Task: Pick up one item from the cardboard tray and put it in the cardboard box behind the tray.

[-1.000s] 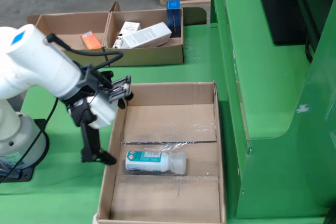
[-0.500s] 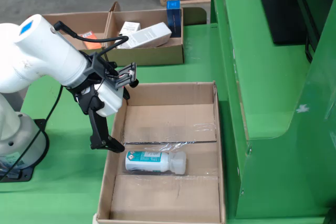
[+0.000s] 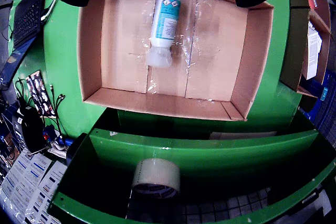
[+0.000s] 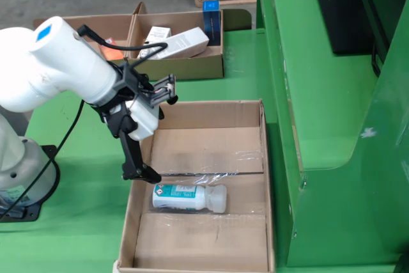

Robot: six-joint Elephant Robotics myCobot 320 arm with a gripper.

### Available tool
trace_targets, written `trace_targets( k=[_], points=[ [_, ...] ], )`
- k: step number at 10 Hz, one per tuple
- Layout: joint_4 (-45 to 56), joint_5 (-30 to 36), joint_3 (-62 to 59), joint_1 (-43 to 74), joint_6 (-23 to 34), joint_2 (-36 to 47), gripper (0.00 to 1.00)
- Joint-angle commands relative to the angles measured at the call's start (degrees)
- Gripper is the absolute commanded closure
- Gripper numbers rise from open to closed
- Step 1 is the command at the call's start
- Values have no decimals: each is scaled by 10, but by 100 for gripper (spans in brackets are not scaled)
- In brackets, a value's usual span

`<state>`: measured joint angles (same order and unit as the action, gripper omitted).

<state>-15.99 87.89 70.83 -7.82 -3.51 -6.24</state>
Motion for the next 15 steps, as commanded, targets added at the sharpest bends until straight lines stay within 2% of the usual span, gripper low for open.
trace_targets(
  k=[1,2,4,5,6,8,9,10,11,15],
  points=[
    [26,19,-160,31,22,-130,0],
    [26,19,-160,31,22,-130,0],
    [82,32,-290,45,38,-223,0],
    [82,32,-290,45,38,-223,0],
    [124,34,-376,48,43,-278,0],
    [124,34,-376,48,43,-278,0],
    [204,36,-541,51,49,-385,0],
    [204,36,-541,51,49,-385,0],
    [264,41,-708,55,53,-502,0],
    [258,49,-708,57,52,-519,0]
  ],
)
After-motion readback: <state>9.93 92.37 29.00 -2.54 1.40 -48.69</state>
